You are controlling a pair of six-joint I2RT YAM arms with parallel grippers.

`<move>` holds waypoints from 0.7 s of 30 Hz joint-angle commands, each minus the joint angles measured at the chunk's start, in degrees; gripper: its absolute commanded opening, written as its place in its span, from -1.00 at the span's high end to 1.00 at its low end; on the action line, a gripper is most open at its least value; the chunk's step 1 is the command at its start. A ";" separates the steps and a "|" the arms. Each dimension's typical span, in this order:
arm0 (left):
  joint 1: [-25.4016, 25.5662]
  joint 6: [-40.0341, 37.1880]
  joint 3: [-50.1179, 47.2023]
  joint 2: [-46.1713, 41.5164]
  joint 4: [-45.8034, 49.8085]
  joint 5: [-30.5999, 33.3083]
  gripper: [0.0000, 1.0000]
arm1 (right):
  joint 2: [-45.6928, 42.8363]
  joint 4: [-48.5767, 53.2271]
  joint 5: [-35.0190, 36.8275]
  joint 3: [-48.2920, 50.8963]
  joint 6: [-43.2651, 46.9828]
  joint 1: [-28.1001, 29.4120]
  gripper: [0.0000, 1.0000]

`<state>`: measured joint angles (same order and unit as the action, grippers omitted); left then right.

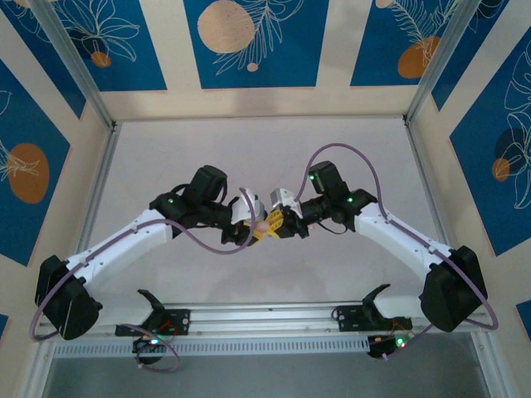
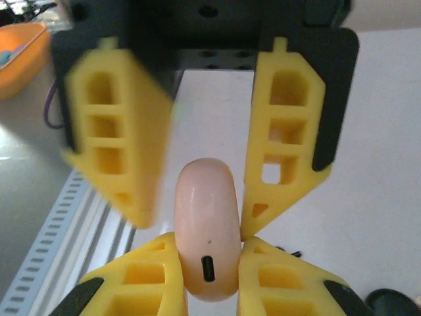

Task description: Insert the wireless bluetooth earbuds into the charging case

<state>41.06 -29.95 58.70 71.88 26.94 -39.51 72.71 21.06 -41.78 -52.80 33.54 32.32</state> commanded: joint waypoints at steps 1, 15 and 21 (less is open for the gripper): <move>0.21 1.37 -3.32 -3.04 -7.12 -0.49 -0.12 | -5.26 -6.80 -5.60 3.80 -3.05 -2.54 0.75; 0.12 12.31 -14.76 -4.93 -36.12 -7.92 -0.30 | -12.62 -31.80 -14.36 15.58 -19.61 -7.67 0.75; 0.12 12.90 -15.37 -5.43 -37.05 -9.19 -0.14 | -11.59 -32.96 -14.21 15.51 -20.29 -7.70 0.75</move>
<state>41.36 -18.00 44.07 66.74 -7.51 -45.82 60.62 -9.91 -54.08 -37.74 14.85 24.73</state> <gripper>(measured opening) 0.587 0.168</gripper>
